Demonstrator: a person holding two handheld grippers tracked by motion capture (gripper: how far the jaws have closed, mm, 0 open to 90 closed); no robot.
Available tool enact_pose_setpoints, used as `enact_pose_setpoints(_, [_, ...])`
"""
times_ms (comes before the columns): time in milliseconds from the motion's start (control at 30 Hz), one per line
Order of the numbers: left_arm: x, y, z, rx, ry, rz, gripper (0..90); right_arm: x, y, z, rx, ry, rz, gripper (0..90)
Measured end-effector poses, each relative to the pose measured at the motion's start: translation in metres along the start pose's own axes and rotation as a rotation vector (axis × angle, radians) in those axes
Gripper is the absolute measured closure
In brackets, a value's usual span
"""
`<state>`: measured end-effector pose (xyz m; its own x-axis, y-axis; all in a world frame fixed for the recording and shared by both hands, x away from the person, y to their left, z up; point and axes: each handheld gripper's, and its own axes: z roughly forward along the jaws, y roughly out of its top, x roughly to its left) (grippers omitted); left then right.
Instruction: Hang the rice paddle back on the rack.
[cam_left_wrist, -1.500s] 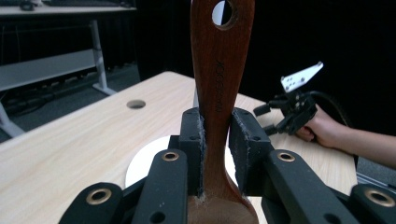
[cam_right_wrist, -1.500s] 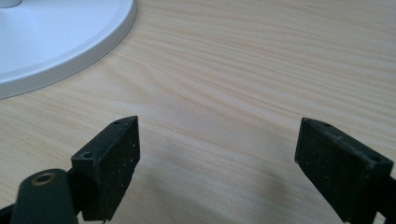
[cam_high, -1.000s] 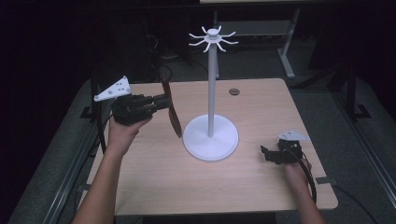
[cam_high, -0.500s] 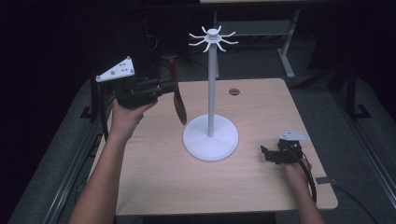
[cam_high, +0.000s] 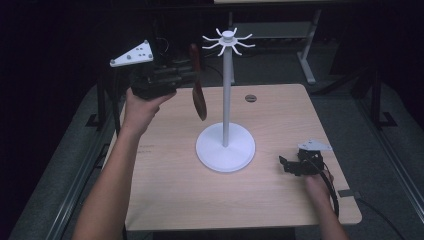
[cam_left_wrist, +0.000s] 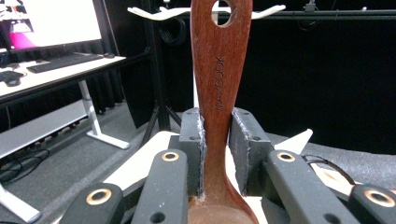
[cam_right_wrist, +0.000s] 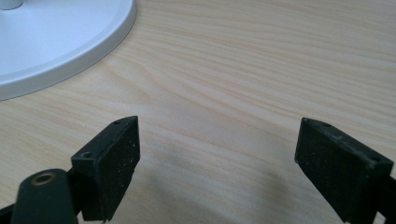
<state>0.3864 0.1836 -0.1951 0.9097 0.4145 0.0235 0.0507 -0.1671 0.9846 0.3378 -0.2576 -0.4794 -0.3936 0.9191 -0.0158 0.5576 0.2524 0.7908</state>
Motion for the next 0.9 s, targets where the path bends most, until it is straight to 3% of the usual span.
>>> enact_pose_setpoints(367, [0.007,0.003,0.013,-0.003,-0.011,-0.011,75.3,-0.001,0.0,0.0,-0.001,0.004,0.006,13.5])
enact_pose_setpoints(900, [0.007,0.0,0.029,0.008,-0.036,-0.016,75.2,-0.001,0.0,-0.001,-0.004,0.013,0.013,13.5])
